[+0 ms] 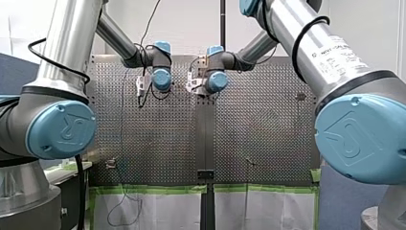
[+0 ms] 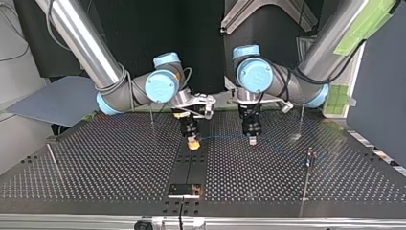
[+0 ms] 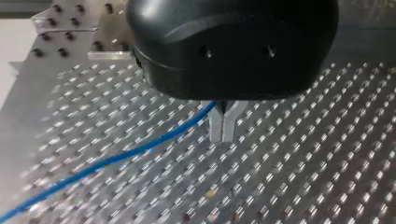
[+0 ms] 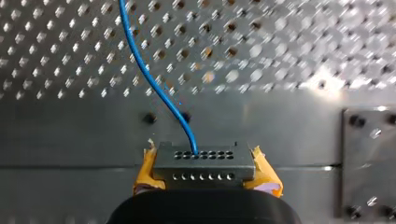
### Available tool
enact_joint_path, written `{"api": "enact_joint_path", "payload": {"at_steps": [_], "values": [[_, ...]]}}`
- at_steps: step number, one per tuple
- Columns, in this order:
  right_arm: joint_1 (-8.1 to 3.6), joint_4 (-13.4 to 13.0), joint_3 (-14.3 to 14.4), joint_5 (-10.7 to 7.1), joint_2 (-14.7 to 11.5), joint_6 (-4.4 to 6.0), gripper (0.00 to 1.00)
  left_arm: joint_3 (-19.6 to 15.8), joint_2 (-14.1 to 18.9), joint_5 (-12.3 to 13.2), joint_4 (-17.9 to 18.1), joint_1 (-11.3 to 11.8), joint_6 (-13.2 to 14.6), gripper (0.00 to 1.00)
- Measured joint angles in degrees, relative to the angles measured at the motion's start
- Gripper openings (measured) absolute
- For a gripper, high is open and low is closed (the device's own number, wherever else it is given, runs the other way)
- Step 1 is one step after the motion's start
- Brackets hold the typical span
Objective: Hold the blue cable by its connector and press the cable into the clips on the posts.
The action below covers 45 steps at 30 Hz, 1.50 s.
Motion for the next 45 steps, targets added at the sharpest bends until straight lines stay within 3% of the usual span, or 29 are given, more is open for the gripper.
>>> {"api": "enact_joint_path", "payload": {"at_steps": [7,12,19,22,33,45], "values": [[-1.36,-3.69,3.75,1.37,0.0,-0.22,0.0,-1.0,-4.11,-3.49,3.15,-4.11,-0.78,0.0],[-1.94,-6.33,6.4,2.53,0.03,-0.43,0.0,-3.16,-5.96,-3.75,5.43,-6.68,-1.22,0.0],[-2.12,-9.57,9.63,4.95,0.06,-2.51,0.0,-6.99,-6.32,-2.86,9.27,-8.78,-2.19,0.0],[-2.21,-11.01,11.09,6.21,0.06,-2.84,0.0,-8.4,-6.53,-2.52,11.04,-9.04,-2.57,0.0],[-2.66,-16.32,16.39,7.68,0.08,-2.47,0.0,-9.16,-11.7,-1.0,16.59,-9.0,-4.06,0.0],[-2.7,-22.9,22.96,13.3,0.17,-1.27,0.0,-9.11,-17.72,-0.11,18.88,-9.62,-4.62,0.0]]}}
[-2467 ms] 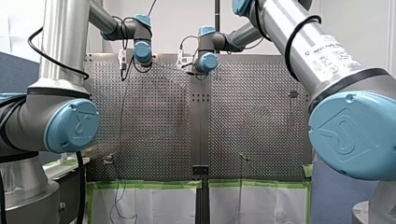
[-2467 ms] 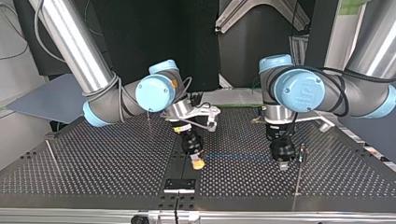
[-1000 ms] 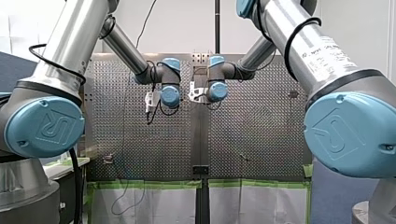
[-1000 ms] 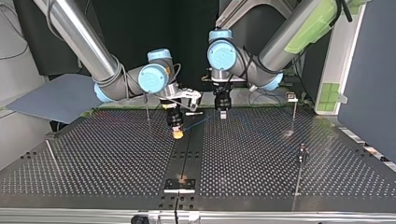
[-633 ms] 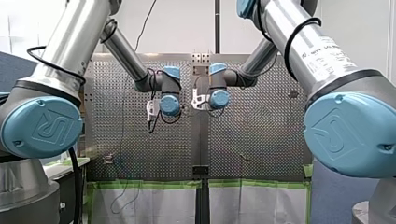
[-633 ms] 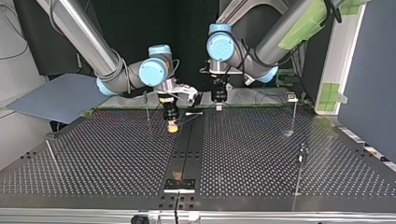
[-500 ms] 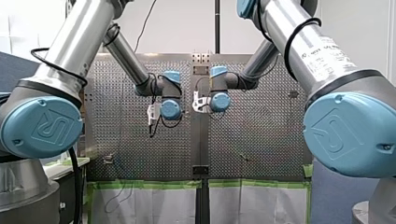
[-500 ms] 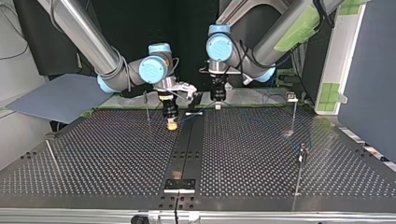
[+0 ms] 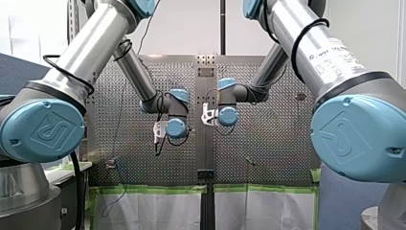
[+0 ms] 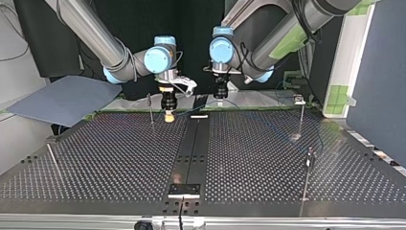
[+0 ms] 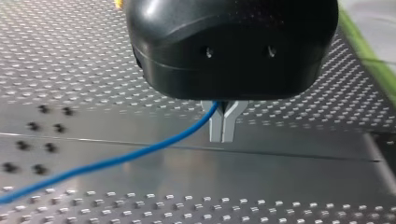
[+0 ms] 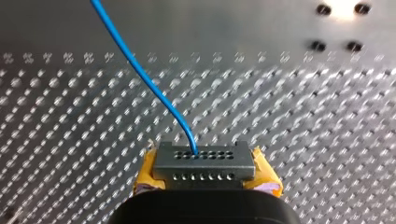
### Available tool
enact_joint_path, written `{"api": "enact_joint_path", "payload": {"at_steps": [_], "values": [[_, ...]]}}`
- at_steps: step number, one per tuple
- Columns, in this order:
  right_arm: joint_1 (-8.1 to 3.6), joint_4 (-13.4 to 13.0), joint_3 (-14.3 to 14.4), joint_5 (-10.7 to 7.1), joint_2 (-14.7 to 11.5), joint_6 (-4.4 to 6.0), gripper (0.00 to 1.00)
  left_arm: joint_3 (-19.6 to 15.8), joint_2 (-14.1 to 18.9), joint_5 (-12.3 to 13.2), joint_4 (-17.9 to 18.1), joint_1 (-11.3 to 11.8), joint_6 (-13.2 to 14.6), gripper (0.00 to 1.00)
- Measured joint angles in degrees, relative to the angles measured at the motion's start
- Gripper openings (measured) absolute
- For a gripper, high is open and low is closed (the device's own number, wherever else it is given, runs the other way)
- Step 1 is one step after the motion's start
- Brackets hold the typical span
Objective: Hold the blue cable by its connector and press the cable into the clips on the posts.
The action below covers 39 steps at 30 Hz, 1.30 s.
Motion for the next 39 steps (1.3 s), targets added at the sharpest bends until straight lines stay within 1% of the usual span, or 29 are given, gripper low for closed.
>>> {"api": "enact_joint_path", "payload": {"at_steps": [3,4,6,7,10,13,18,21,25,27,33,36,39], "values": [[-0.02,-1.71,1.71,1.48,0.06,0.15,0.0,0.0,-0.83,0.01,0.19,-0.22,-0.13,0.0],[-0.04,-2.35,2.35,2.07,0.08,0.34,0.0,-0.01,-1.02,-0.02,0.25,-0.31,-0.25,0.0],[-0.09,-3.36,3.37,3.06,0.09,0.97,0.0,-0.06,-1.17,-0.11,0.32,-0.47,-0.4,0.0],[-0.15,-4.09,4.09,3.7,0.11,1.56,0.0,-0.07,-1.22,-0.18,0.35,-0.55,-0.44,0.0],[-0.29,-5.89,5.89,4.58,0.15,2.88,0.0,-0.1,-1.25,-0.26,0.39,-0.7,-0.46,0.0],[-0.43,-7.57,7.58,4.99,0.22,3.4,0.0,-0.11,-1.26,-0.36,0.41,-0.87,-0.44,0.0],[-0.72,-10.38,10.39,5.24,0.45,3.5,0.0,-0.14,-1.51,-0.43,0.64,-1.31,-0.46,0.0],[-0.87,-12.08,12.09,5.59,1.23,3.73,0.0,-0.13,-2.46,-0.44,1.21,-1.76,-0.37,0.0],[-1.16,-14.45,14.44,6.47,3.24,3.82,0.0,-0.08,-4.55,-0.53,3.09,-2.31,-0.43,0.0],[-1.29,-15.46,15.47,6.64,4.21,3.88,0.0,0.22,-5.7,-0.54,4.14,-2.44,-0.45,0.0],[-1.7,-18.7,18.71,6.85,7.43,4.07,0.0,1.17,-8.69,-0.67,5.62,-2.94,-0.03,0.0],[-2.36,-20.28,20.27,7.13,9.0,4.17,0.0,1.68,-9.3,-0.86,6.0,-3.38,0.33,0.0],[-3.81,-22.03,22.03,7.26,10.63,4.28,0.0,2.13,-9.53,-1.06,6.19,-3.91,0.48,0.0]]}}
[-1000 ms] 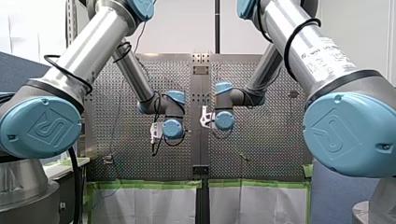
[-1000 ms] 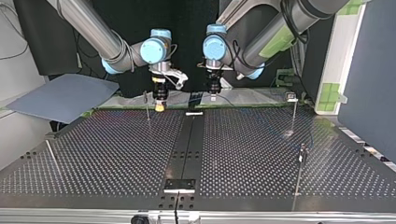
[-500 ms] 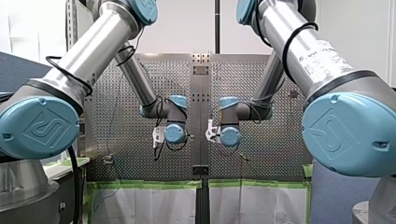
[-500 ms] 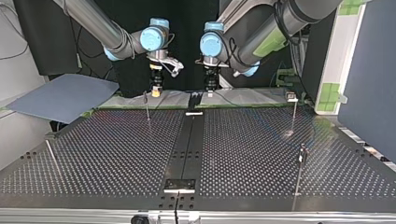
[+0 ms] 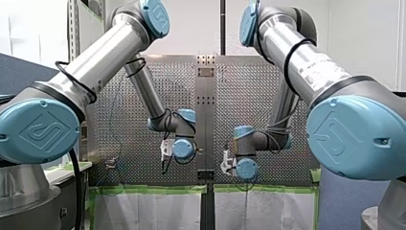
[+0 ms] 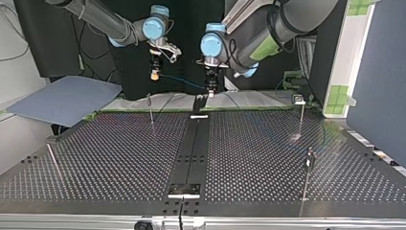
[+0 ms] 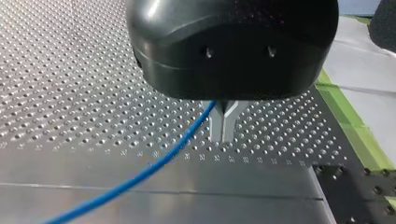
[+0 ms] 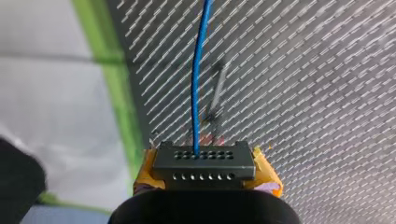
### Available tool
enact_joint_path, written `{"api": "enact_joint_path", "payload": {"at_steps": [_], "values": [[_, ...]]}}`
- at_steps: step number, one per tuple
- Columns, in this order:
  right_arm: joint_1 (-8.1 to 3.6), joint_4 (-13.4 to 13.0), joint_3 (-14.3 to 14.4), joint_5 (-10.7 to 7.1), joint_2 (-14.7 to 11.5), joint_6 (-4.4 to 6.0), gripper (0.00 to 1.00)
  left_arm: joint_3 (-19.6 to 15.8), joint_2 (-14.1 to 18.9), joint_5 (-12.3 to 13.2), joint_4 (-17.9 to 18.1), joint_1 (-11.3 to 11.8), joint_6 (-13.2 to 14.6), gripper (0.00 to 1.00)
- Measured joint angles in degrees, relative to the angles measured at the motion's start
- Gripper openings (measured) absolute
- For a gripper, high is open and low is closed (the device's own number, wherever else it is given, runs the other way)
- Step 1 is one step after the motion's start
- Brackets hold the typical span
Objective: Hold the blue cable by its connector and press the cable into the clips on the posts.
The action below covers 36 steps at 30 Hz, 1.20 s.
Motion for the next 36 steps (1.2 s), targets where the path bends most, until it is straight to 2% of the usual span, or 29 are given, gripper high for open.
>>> {"api": "enact_joint_path", "payload": {"at_steps": [3,6,12,20,22,26,32,36], "values": [[-1.65,-1.75,1.74,-0.07,0.74,-0.01,0.0,0.54,-0.66,-0.39,0.26,-0.62,0.1,0.0],[-3.44,-3.58,3.58,-1.02,0.95,-0.3,0.0,1.72,-2.05,-1.15,0.19,-1.39,0.69,0.0],[-6.62,-6.75,6.76,-3.84,0.99,-1.13,0.0,4.28,-4.63,-3.14,0.36,-3.89,1.72,0.0],[-11.32,-11.46,11.02,-8.52,1.0,-2.99,0.0,8.86,-9.07,-6.74,-1.83,-8.28,2.2,0.0],[-12.56,-12.7,11.16,-9.76,1.01,-3.63,0.0,10.13,-10.36,-7.02,-2.23,-9.09,2.09,0.0],[-14.61,-14.31,10.15,-11.81,1.01,-4.04,0.0,12.34,-12.55,-7.48,-3.27,-10.18,1.93,0.0],[-17.81,-13.68,7.26,-15.01,1.02,-4.76,0.0,15.55,-14.63,-8.27,-3.89,-10.84,1.36,0.0],[-20.04,-12.81,6.36,-17.24,1.06,-5.06,0.0,17.56,-15.53,-8.66,-4.34,-10.99,0.96,0.0]]}}
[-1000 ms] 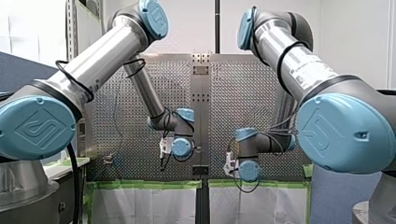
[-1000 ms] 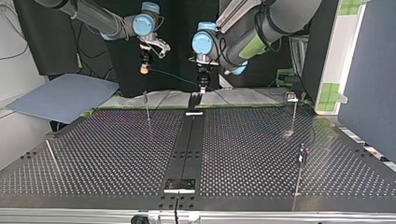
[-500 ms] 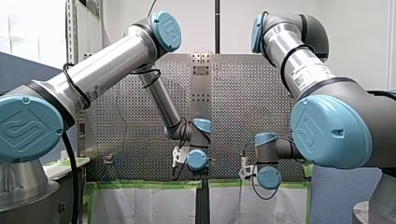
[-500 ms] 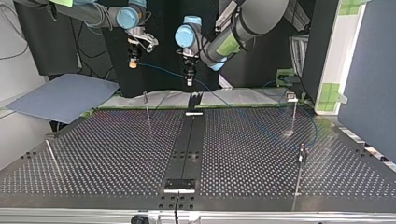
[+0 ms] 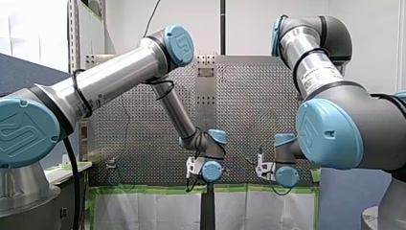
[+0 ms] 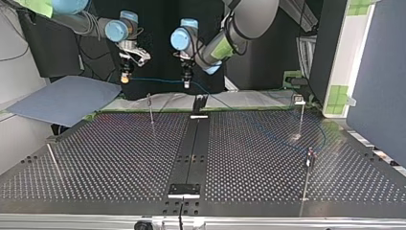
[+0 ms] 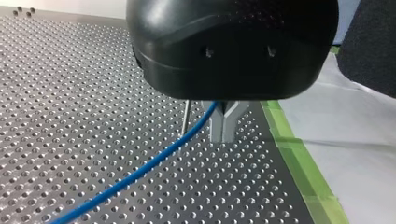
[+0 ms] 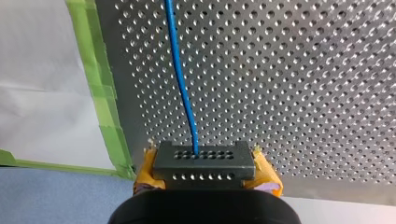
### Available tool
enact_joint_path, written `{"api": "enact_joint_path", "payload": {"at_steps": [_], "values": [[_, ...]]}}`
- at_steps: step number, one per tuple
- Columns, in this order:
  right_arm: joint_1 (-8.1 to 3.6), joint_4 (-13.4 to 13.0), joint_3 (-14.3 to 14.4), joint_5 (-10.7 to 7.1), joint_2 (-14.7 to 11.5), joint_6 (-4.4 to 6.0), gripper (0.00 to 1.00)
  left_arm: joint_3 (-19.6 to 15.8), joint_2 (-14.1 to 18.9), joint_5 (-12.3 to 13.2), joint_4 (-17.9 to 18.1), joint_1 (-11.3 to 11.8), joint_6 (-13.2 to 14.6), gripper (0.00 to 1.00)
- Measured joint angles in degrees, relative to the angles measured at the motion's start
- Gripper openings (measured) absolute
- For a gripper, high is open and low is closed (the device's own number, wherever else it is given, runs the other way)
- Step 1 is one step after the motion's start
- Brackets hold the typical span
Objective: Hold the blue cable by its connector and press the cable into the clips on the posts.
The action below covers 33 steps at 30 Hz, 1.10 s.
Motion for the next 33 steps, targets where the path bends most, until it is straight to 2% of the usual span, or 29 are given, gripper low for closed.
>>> {"api": "enact_joint_path", "payload": {"at_steps": [4,9,15,19,22,25,28,33], "values": [[-2.52,1.2,-0.21,-2.51,0.02,0.0,0.0,2.13,-1.28,-0.18,-0.56,-0.26,-0.13,0.0],[-5.24,1.5,-0.66,-5.24,0.08,0.41,0.0,4.89,-2.29,-0.24,-1.16,-0.61,-0.51,0.0],[-8.36,2.86,-2.63,-8.36,0.1,0.8,0.0,8.4,-5.34,-0.37,-2.91,-1.95,-2.39,0.0],[-10.92,4.55,-4.0,-10.92,0.16,1.34,0.0,10.71,-7.4,0.22,-2.85,-2.21,-3.04,0.0],[-12.45,5.81,-4.88,-12.47,0.18,1.3,0.0,12.1,-8.09,0.65,-2.31,-2.27,-3.44,0.0],[-13.24,7.26,-5.94,-13.52,0.19,0.93,0.0,13.24,-8.39,1.07,-1.93,-2.11,-3.59,0.0],[-13.54,8.75,-6.62,-13.87,0.19,1.04,0.0,14.72,-8.9,2.29,-2.21,-2.07,-3.78,0.0],[-14.02,11.04,-7.58,-13.24,0.22,1.24,0.0,16.81,-9.6,3.86,-3.31,-2.43,-3.88,0.0]]}}
